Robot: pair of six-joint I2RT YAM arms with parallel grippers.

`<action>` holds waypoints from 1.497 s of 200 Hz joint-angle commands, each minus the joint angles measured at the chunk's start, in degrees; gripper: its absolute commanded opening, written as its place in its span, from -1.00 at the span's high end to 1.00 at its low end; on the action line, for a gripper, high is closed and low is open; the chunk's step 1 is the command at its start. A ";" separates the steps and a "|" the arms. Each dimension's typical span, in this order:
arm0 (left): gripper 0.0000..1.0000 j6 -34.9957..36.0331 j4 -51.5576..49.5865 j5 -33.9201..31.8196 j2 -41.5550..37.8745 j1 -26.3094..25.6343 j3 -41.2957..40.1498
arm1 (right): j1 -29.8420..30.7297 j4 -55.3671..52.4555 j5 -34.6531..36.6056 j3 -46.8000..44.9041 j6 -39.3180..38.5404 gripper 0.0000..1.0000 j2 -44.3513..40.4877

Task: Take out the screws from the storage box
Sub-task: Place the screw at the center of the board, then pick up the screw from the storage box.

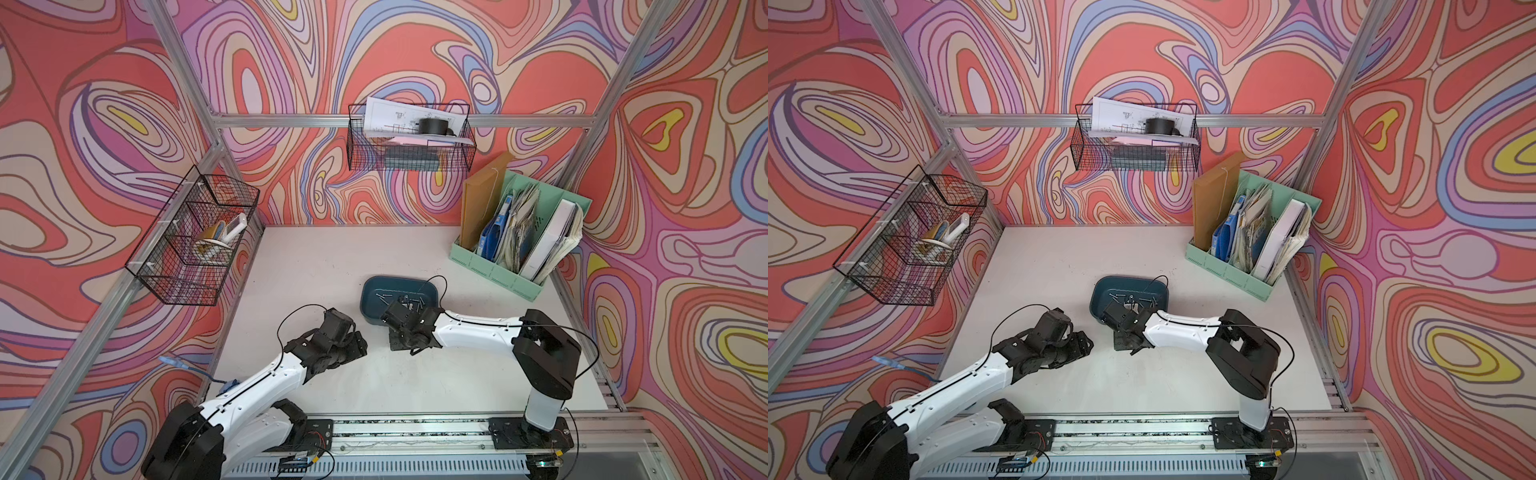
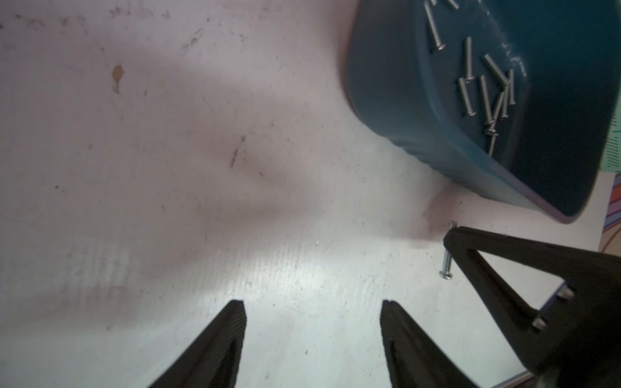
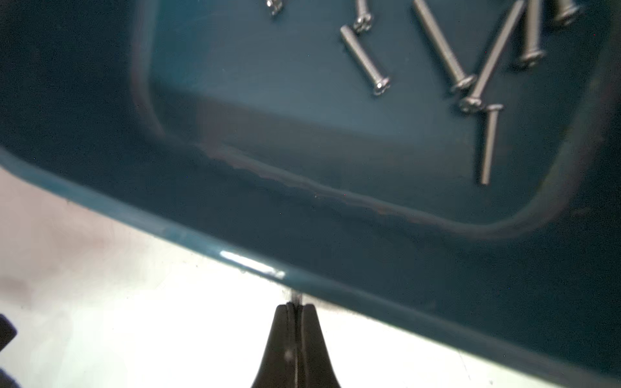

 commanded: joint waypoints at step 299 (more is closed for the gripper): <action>-0.47 5.64 -0.71 -3.56 4.70 -0.16 9.57 | -9.71 -8.80 -0.70 20.21 -30.67 0.39 -1.74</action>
